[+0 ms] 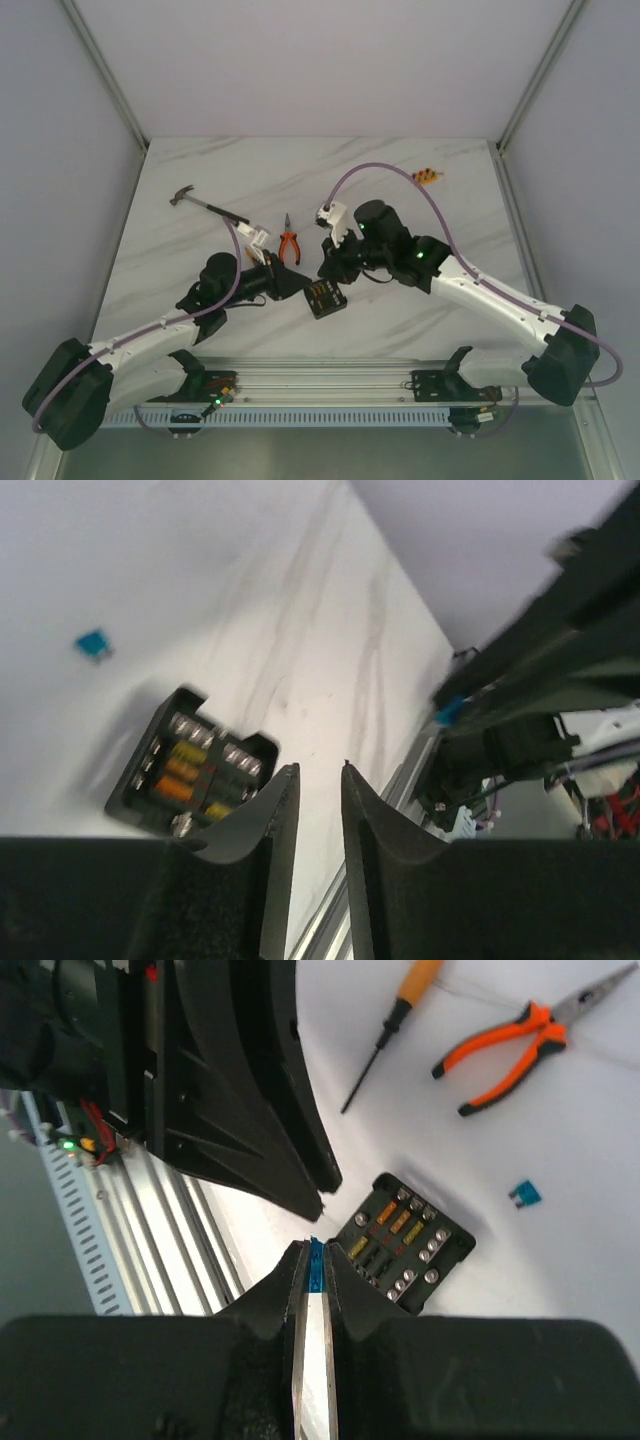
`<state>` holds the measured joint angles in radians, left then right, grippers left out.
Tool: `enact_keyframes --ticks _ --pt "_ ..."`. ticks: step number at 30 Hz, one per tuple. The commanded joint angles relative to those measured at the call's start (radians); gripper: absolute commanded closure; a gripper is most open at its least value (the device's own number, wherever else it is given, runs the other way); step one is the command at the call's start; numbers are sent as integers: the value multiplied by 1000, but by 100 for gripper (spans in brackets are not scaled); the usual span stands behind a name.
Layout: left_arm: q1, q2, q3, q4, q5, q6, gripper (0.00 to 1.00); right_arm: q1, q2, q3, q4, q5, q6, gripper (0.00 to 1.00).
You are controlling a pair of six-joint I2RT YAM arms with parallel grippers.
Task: Snap on the fuse box
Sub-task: Pick up the fuse from the center of the board, then install the fuse at the fuse box base.
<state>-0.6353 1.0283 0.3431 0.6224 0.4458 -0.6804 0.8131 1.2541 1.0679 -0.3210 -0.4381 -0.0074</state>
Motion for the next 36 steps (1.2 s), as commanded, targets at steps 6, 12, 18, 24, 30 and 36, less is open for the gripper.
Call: enact_keyframes --ticks 6,12,18,24,30,36 --pt "-18 -28 -81 -143 -264 -211 65 189 66 -40 -72 587 234 100" --pt "-33 76 -88 -137 -289 -289 65 256 176 -43 -73 701 311 100" --pt "-57 207 -84 -62 -267 -361 67 289 248 -44 -59 769 357 100" --pt "-67 245 -67 -104 -302 -373 67 293 303 -55 -40 755 379 100" --pt "-69 305 -51 -98 -300 -378 67 299 358 -63 -13 769 407 100" --pt "-69 361 -30 -83 -280 -386 66 307 383 -63 -10 797 426 100"
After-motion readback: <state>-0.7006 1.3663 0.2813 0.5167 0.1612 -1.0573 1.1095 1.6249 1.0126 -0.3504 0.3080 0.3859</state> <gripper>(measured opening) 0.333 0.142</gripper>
